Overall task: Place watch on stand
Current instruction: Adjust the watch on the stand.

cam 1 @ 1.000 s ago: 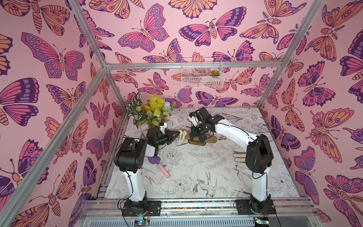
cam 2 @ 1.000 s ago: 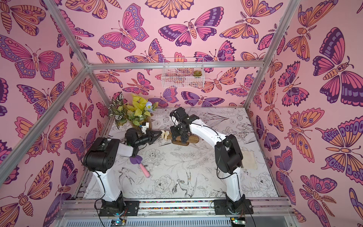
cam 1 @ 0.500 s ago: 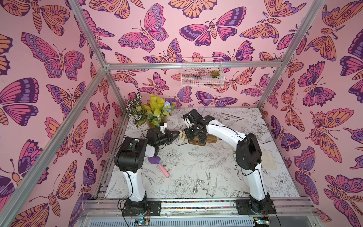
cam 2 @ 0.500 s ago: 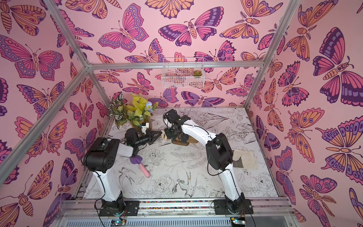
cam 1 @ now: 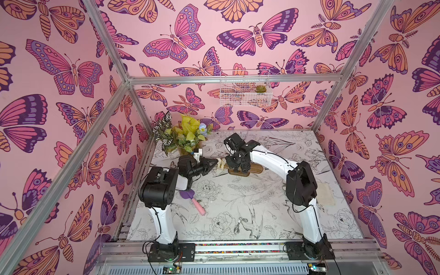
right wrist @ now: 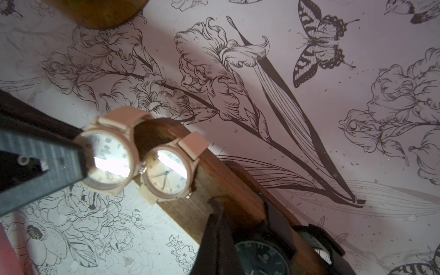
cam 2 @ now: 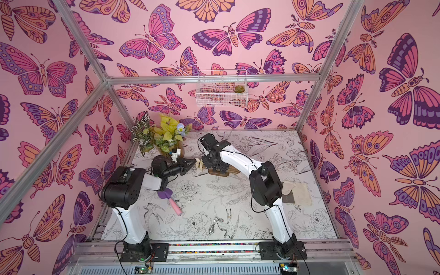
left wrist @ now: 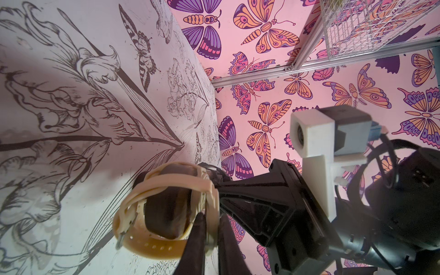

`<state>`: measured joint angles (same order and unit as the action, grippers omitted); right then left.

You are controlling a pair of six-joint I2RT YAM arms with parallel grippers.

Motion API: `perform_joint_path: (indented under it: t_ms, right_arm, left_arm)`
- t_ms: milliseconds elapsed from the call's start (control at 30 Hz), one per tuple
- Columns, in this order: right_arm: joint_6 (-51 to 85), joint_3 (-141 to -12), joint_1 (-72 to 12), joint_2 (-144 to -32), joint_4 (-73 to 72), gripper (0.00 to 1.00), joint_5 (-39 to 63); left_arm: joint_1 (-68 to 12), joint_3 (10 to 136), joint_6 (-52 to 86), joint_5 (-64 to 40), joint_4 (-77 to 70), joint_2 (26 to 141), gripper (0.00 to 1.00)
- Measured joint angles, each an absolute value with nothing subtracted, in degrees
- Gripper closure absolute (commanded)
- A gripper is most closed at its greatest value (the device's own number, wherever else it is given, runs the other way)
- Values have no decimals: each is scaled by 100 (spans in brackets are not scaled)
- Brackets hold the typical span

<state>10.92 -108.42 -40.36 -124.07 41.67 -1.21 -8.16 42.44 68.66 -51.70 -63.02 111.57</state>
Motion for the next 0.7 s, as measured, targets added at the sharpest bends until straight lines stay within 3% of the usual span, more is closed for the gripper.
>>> perform_joint_path:
  t_ms: [700]
  right_arm:
    - [1367, -10783, -4038, -12405, 3529, 100, 744]
  left_arm:
    - [-670, 4130, 6912, -5168, -6320, 11010, 100]
